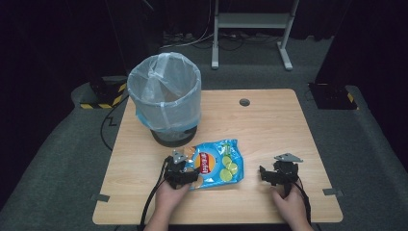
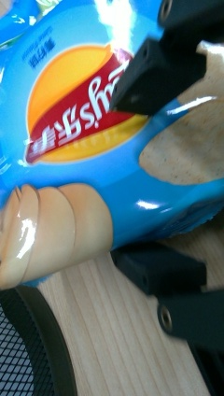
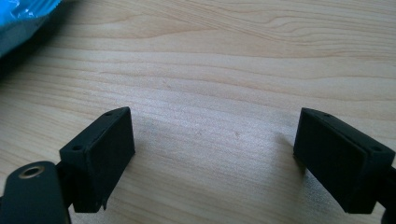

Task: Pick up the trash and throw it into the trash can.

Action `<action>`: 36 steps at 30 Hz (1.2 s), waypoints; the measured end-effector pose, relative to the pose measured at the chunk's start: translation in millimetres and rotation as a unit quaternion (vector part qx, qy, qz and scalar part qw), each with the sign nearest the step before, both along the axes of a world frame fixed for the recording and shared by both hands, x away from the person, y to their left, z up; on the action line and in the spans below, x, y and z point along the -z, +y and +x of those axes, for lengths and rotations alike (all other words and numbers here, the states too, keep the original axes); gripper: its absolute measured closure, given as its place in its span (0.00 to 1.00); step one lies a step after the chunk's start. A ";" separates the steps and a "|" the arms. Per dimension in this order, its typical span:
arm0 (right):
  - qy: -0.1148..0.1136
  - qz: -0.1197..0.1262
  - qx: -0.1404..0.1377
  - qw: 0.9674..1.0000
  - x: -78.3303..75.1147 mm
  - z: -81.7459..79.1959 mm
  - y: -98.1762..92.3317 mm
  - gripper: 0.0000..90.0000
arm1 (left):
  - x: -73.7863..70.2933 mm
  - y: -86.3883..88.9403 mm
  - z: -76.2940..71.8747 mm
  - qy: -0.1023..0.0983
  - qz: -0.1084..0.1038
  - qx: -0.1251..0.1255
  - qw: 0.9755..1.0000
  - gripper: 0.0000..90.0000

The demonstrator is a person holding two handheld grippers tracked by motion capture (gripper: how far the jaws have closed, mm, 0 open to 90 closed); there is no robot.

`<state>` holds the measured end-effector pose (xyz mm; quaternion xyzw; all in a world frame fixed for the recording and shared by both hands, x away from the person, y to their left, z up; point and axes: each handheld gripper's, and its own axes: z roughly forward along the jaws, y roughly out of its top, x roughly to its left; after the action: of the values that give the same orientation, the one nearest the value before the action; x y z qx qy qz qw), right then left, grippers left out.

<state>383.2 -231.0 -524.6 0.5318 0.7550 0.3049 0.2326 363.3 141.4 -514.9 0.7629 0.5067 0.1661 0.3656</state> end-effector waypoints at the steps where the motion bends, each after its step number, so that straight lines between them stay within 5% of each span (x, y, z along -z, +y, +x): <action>1: 0.000 0.000 0.000 1.000 0.0 0.0 0.0 0.13 | 0.0 0.0 0.0 0.000 0.000 0.000 1.000 0.40; 10: 0.000 0.001 0.001 1.000 0.0 -0.5 0.3 0.14 | -0.4 3.0 -12.6 -0.039 0.003 0.009 0.999 0.87; 18: 0.001 0.001 0.002 1.000 -0.1 -0.7 0.5 0.14 | -6.2 5.3 -25.6 -0.094 0.007 0.000 0.996 0.96; 30: 0.001 0.001 0.002 1.000 -0.2 -0.8 0.6 0.14 | -32.8 13.7 -49.3 -0.187 -0.030 -0.032 0.981 0.96; 32: 0.001 0.001 0.003 1.000 -0.2 -0.9 0.7 0.14 | -42.1 14.1 -55.1 -0.210 -0.034 -0.032 0.977 0.96; 33: 0.001 0.001 0.003 1.000 -0.2 -0.9 0.7 0.14 | -42.1 14.1 -55.1 -0.210 -0.034 -0.032 0.977 0.96; 35: 0.000 0.000 0.003 1.000 -0.2 -0.9 0.6 0.14 | -52.4 14.7 -59.9 -0.233 -0.042 -0.031 0.971 0.96; 36: 0.000 0.000 0.003 1.000 -0.2 -0.9 0.6 0.14 | -52.4 14.7 -59.9 -0.233 -0.042 -0.031 0.971 0.96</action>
<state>382.2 -230.3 -524.4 0.5339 0.7537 0.3042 0.2332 303.3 156.1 -462.5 0.6715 0.4374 0.3289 0.4996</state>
